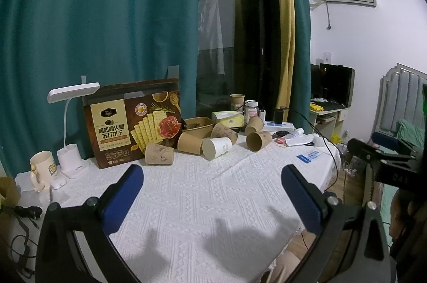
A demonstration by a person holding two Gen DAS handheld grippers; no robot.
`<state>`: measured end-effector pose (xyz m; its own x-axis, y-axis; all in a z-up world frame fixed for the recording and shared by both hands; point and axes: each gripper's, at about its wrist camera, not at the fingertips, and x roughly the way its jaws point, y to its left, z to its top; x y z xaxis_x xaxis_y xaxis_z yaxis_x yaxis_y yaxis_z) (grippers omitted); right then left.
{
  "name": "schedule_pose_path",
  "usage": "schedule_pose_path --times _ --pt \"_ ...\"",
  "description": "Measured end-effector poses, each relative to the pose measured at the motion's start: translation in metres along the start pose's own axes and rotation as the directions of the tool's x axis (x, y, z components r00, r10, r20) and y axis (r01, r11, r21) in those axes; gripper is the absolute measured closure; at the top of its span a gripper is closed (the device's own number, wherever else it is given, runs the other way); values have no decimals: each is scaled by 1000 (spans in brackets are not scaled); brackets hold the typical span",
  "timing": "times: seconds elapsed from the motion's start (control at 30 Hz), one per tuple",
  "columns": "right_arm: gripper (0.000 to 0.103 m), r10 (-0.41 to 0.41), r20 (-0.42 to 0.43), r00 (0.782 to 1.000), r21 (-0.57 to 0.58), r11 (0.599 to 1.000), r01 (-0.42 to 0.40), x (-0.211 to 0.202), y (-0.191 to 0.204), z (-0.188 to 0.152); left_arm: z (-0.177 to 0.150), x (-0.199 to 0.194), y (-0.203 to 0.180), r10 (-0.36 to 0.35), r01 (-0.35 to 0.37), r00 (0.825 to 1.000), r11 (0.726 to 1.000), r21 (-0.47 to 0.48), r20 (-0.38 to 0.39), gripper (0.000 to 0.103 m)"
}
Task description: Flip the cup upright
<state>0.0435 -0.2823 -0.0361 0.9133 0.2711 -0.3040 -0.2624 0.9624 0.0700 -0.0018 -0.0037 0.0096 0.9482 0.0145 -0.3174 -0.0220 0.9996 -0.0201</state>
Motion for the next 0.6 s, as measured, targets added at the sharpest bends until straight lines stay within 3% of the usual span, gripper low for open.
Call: schedule_pose_path --times 0.6 --pt "5 2 2 1000 1 1000 -2 0 -1 0 -1 -3 0 0 0 1000 1000 -2 3 0"
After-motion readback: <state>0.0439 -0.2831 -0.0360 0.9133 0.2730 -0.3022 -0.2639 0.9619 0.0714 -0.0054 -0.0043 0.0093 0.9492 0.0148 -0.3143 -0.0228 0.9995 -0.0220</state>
